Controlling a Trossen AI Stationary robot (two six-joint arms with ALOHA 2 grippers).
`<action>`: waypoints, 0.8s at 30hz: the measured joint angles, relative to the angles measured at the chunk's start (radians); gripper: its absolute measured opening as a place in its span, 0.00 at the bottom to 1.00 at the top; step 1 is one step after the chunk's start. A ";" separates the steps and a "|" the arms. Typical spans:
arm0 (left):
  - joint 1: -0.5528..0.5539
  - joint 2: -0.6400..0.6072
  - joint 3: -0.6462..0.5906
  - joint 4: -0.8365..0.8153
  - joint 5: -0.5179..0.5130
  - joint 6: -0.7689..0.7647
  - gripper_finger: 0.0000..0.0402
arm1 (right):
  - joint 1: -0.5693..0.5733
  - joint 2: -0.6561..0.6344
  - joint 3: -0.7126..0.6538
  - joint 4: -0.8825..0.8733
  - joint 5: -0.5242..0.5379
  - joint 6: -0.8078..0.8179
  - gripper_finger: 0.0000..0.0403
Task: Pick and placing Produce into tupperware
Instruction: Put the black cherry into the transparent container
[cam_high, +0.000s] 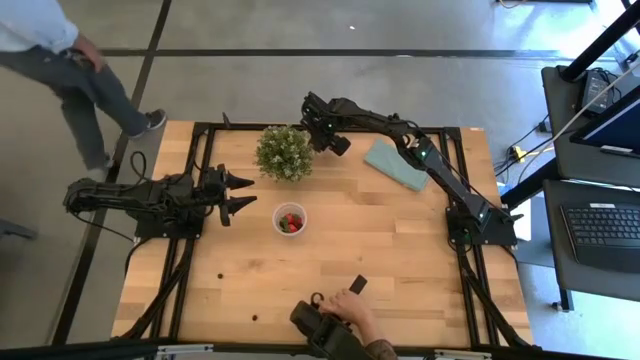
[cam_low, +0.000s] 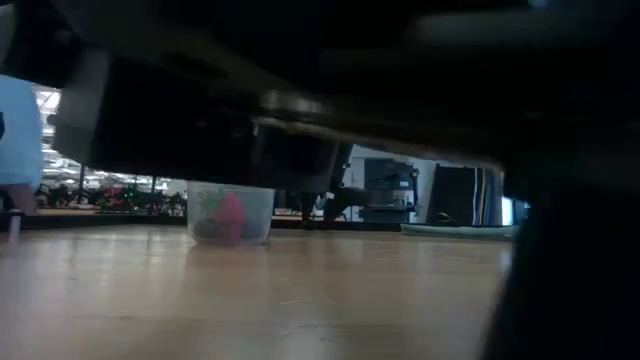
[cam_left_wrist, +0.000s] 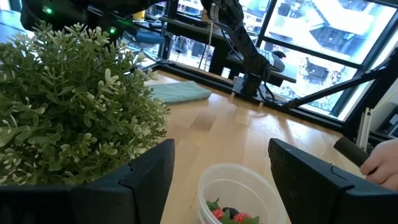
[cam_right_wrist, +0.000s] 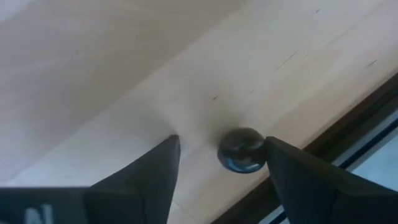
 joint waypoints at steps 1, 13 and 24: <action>0.000 0.000 0.000 0.000 0.000 0.000 0.62 | 0.000 0.001 0.000 -0.001 0.001 0.001 0.58; 0.000 0.000 0.000 0.000 -0.035 0.007 0.62 | 0.000 0.004 -0.003 -0.004 0.006 0.018 0.34; 0.000 0.000 0.000 0.000 -0.034 0.007 0.62 | 0.005 -0.001 0.016 -0.041 0.092 0.192 0.28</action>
